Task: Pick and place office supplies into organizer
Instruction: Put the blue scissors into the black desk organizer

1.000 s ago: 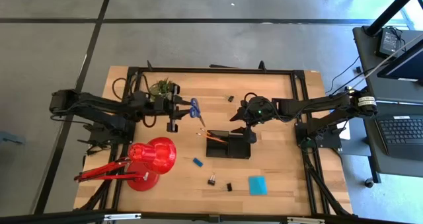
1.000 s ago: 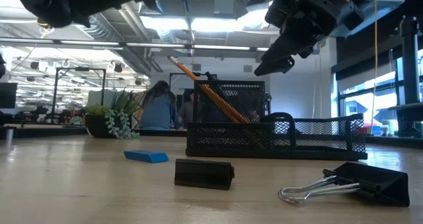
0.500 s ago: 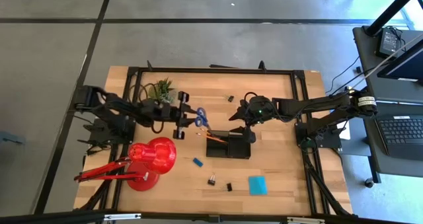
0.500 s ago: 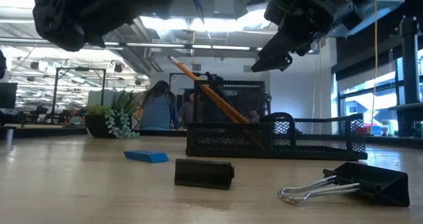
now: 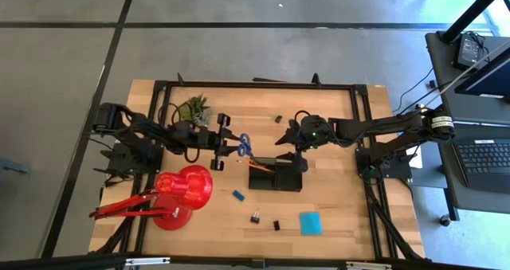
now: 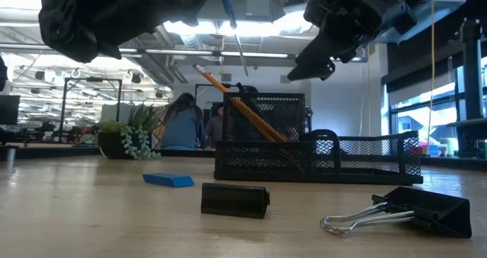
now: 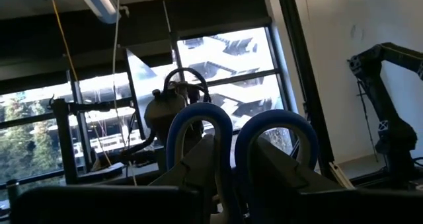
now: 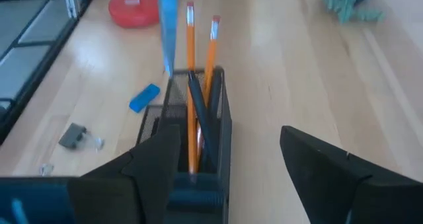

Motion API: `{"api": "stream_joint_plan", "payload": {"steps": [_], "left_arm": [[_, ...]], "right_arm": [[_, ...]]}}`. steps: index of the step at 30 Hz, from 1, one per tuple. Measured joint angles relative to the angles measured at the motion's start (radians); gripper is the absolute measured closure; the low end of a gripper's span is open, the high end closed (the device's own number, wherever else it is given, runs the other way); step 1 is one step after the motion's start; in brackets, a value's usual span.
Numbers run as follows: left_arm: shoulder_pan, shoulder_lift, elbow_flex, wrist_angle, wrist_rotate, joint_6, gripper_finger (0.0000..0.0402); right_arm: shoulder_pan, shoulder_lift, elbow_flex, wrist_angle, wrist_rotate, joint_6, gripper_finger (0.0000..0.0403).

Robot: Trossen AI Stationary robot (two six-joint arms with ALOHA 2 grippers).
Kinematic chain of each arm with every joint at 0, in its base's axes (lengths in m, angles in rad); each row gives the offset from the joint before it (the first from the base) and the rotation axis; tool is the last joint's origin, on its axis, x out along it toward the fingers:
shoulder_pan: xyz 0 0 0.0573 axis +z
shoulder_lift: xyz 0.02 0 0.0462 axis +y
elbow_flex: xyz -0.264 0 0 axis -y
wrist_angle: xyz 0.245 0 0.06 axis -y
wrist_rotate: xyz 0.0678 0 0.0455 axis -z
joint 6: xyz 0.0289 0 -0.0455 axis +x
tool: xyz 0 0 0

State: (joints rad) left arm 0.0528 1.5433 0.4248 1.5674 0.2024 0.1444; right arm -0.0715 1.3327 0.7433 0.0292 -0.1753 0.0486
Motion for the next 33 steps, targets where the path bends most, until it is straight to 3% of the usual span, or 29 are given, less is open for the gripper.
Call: {"api": "stream_joint_plan", "payload": {"steps": [10, 17, 22, 33], "left_arm": [[-0.001, 0.000, 0.000, 0.000, 0.064, 0.018, 0.0327], [0.000, 0.000, 0.001, 0.000, 0.104, 0.026, 0.0326], [-0.001, -0.001, 0.001, 0.000, 0.126, 0.031, 0.0329], [-0.001, -0.001, 0.001, 0.000, 0.139, 0.034, 0.0330]], "right_arm": [[0.021, 0.006, 0.000, 0.270, -0.089, 0.017, 0.0138], [0.022, 0.041, 0.000, 0.353, -0.098, 0.081, 0.0138], [0.015, 0.087, 0.003, 0.471, -0.181, 0.118, 0.0138], [0.009, 0.249, 0.148, 0.464, -0.195, 0.113, 0.0138]]}}
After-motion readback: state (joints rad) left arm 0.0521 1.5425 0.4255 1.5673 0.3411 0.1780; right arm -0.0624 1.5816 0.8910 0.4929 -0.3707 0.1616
